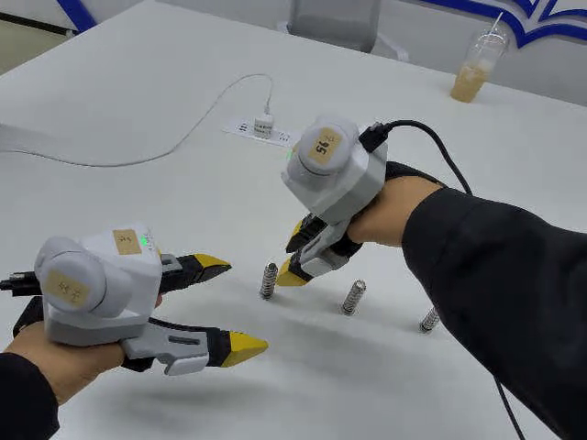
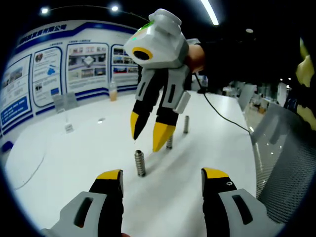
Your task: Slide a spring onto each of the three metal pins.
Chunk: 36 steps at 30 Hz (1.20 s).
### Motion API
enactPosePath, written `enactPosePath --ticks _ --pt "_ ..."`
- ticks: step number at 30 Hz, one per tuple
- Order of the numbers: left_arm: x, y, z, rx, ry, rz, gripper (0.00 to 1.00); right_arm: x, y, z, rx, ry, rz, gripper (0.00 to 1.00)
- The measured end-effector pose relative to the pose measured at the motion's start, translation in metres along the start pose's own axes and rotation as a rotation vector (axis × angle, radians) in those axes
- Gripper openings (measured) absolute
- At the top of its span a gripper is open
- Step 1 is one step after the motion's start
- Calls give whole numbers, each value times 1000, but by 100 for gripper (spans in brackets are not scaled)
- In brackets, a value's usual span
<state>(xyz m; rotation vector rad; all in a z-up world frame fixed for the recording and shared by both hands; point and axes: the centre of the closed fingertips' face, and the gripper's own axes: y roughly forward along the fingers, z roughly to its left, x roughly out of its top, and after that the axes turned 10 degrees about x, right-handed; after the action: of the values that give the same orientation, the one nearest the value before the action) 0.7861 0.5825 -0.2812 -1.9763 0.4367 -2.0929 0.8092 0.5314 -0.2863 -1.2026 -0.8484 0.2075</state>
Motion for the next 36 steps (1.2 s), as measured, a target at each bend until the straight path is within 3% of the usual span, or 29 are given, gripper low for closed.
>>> enactPosePath --ticks 15,36 --pt "8 1 -3 2 13 3 67 -26 -28 4 -33 36 -54 39" --pt "8 1 -3 4 14 15 70 -63 -64 -3 -137 135 -173 49"
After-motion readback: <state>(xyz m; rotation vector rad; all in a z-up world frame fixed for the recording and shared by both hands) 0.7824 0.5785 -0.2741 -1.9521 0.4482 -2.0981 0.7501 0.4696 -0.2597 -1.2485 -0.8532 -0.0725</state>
